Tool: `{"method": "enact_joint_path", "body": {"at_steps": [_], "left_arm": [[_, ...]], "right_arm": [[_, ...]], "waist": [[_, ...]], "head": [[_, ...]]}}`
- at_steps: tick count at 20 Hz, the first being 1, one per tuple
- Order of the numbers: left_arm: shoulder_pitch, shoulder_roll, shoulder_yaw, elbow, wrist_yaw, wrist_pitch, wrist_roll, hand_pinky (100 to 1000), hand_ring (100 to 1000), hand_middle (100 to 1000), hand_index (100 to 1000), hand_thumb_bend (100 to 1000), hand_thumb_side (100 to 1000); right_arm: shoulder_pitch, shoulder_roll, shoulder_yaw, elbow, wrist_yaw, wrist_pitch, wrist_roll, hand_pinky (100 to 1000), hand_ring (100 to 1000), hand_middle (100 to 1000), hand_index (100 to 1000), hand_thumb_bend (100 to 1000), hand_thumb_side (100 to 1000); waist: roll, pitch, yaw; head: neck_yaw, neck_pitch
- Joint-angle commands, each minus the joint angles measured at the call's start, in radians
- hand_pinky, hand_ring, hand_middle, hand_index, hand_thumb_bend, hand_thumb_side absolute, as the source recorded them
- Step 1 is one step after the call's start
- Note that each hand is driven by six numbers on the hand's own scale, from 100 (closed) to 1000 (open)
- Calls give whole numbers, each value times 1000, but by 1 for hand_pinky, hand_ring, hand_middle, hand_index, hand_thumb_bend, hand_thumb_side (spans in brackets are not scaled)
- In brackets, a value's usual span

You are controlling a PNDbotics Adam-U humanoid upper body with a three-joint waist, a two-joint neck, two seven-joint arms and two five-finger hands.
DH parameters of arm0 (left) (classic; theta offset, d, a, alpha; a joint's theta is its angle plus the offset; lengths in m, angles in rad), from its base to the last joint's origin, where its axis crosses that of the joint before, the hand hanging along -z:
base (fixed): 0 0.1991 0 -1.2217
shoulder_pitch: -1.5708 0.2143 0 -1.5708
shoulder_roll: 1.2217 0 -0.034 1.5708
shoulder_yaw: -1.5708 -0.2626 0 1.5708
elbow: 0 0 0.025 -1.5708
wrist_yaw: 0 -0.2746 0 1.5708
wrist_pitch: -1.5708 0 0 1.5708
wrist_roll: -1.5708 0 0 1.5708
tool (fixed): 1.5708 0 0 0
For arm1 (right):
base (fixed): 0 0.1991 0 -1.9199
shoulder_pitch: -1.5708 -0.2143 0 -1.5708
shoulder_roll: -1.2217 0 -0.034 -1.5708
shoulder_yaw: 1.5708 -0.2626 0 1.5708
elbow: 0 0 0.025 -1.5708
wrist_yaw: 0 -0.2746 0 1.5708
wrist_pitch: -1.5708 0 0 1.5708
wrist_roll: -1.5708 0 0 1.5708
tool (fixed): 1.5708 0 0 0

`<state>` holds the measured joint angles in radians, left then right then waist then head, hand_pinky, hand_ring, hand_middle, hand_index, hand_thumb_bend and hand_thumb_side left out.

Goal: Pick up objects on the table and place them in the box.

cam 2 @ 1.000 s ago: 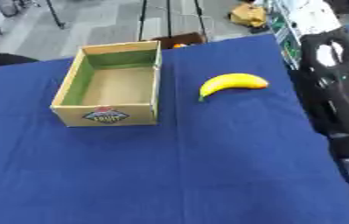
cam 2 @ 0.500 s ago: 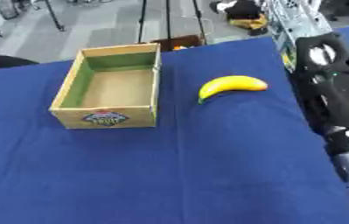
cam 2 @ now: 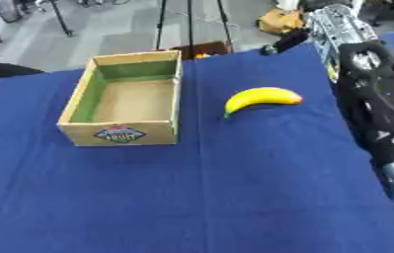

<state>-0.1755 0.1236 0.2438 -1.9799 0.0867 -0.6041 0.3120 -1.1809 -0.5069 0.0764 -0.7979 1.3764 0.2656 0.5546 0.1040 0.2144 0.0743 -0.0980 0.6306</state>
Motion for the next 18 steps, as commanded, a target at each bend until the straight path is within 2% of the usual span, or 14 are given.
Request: {"method": "enact_joint_path", "body": {"at_steps": [1,5,7,8,12,16,17,18], "left_arm": [[-4,17,2,-20,2,1,-2,448,867,878,796,100,1000],[-4,16,2,-20,3,1,-3,447,867,878,796,100,1000],[-4,15,1,-20,4,1,-3,447,867,878,796,100,1000],[-4,15,1,-20,4,1,-3,447,868,878,796,100,1000],[-5,13,1,-20,5,1,-3,446,868,879,796,100,1000],[-5,13,1,-20,5,1,-4,446,868,878,796,100,1000],[-5,13,1,-20,6,1,-4,446,868,878,797,100,1000],[-6,13,1,-20,6,1,-5,447,868,878,797,100,1000]], "right_arm": [[-31,-28,-13,16,12,-1,45,794,997,942,1000,782,575],[-31,-25,-11,24,11,-7,99,793,992,935,990,685,563],[-29,-23,-9,22,10,-11,118,791,996,933,981,565,514],[-28,-22,-8,21,8,-12,123,787,999,930,978,456,487],[-26,-17,-11,24,-16,-9,117,778,1000,936,993,256,452],[-24,-15,-9,39,-59,-7,126,793,1000,960,1000,188,433],[-24,-15,-8,41,-69,-7,132,806,1000,969,1000,129,442],[-24,-14,-6,42,-78,-6,137,815,1000,969,1000,116,436]], "waist": [[-3,-21,-1],[-1,-19,-2],[-1,-19,-1],[0,-18,-1],[1,-17,-1],[2,-16,-1],[2,-16,-1],[2,-16,-1]], "head": [[3,-13],[3,-14],[3,-15],[3,-15],[2,-16],[2,-16],[2,-16],[2,-17]]}}
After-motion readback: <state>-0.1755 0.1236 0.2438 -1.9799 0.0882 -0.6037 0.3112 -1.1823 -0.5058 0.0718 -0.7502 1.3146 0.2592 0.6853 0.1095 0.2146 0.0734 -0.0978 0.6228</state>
